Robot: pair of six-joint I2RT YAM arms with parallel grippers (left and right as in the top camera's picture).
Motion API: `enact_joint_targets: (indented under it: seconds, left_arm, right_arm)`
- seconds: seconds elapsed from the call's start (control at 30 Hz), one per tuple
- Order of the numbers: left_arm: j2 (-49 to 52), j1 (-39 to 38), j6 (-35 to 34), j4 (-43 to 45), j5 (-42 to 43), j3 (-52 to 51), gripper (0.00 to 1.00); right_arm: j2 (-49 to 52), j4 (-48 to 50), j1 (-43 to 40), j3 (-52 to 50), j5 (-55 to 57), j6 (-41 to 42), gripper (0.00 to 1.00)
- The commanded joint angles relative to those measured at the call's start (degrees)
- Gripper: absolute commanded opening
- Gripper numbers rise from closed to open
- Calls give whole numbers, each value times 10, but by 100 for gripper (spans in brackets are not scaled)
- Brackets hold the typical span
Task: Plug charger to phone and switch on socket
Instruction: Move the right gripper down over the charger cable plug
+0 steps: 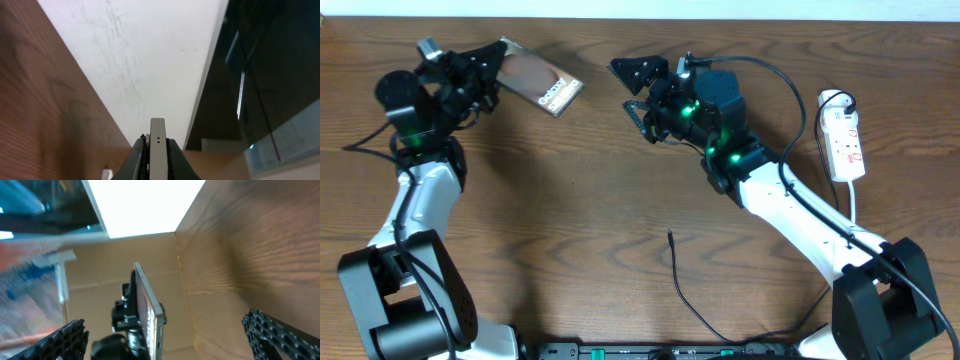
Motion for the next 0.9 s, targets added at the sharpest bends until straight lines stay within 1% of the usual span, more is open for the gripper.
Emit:
enact_joint_targets:
  seconds: [0.0,0.1,0.2,0.3,0.4,0.47,0.53,0.6,0.63,0.7,0.83,0.87]
  left_arm:
    - [-8,23,41,16,95,11,7]
    - [-8,32,76,31,148,11,8]
    - [-8,33,122,56,207,11,8]
    - [-8,33,157,72,259,11,7]
    - [-8,33,186,74,287,11,7]
    - [-8,33,201,78,298,11,8]
    - [-8,33,206,84,302,11,7]
    - [-8,33,214,84,302,11,8]
    - [-8,33,220,84,302,11,8]
    - [-8,33,227,84,303,11,7]
    - [-8,33,243,84,306,11,8]
    - [-8,33,244,84,306,11,7]
  right_arm:
    - [-3,2,-19,5,-45,-125,94]
    - [-3,8,-26,5,-61,-199,93]
    - [-3,14,-31,5,-77,-259,99]
    - [-4,14,-38,6,-95,-282,99]
    - [-4,-10,-52,18,-122,-310,99]
    - [-4,-61,-62,40,-134,-336,99]
    - [-4,-139,-70,73,-135,-379,99]
    - [-3,-242,-76,119,-126,-433,99]
    - [-4,-266,-77,129,-120,-443,99]
    - [-3,-366,-78,175,-92,-492,99]
    - [-4,-502,-78,229,-55,-540,99]
    - [-4,-517,-78,233,-55,-544,99]
